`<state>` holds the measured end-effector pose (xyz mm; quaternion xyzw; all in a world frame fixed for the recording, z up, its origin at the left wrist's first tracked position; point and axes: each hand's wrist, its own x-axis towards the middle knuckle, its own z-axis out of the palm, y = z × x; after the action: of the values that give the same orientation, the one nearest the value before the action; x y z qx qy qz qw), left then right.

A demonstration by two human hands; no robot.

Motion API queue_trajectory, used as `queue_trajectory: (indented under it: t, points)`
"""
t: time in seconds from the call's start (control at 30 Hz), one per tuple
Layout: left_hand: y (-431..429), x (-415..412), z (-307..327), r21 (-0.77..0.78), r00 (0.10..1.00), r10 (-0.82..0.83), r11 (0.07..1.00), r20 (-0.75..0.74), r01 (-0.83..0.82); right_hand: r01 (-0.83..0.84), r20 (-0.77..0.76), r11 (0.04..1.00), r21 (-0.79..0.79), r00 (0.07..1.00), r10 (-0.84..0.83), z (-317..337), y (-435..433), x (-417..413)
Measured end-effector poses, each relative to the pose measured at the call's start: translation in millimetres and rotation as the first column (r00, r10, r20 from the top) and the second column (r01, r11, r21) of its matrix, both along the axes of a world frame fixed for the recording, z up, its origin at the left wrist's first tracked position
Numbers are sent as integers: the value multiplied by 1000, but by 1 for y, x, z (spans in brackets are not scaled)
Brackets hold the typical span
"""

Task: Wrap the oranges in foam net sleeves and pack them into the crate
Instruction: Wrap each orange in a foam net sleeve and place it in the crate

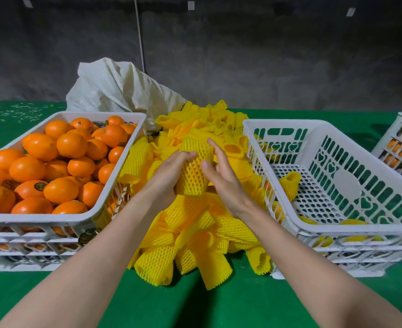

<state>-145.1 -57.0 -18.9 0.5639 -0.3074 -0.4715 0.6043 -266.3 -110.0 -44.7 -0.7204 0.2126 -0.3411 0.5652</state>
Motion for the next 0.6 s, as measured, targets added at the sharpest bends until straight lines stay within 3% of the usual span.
queue_trajectory:
  t: [0.07, 0.2, 0.27, 0.37, 0.47, 0.53, 0.6]
  points:
    - [1, -4, -3, -46, 1000, -7, 999, 22, 8, -21, -8, 997, -68, 1000, 20, 0, 0, 1]
    - [-1, -12, -3, -42, 971, -123, 990, 204, 134, 37, 35, 996, -77, 999, -35, 7, -5, -5]
    - [-5, -22, -1, -79, 973, -167, 980, 157, 181, 101, 62, 993, -65, 993, -97, 12, -10, -13]
    - [-16, -43, -3, -153, 994, -80, 984, 71, 90, 245, 115, 956, -161, 967, -228, 22, -24, -32]
    - [-29, -70, -8, -163, 988, -58, 983, 146, 82, 434, 199, 871, -229, 897, -394, 33, -51, -64]
    - [-38, -85, -13, -169, 975, -108, 975, 193, 141, 532, 114, 804, -266, 845, -522, 34, -76, -87]
    - [-48, -100, -18, -139, 950, -160, 969, 267, 202, 565, -106, 758, -326, 775, -623, 29, -108, -111]
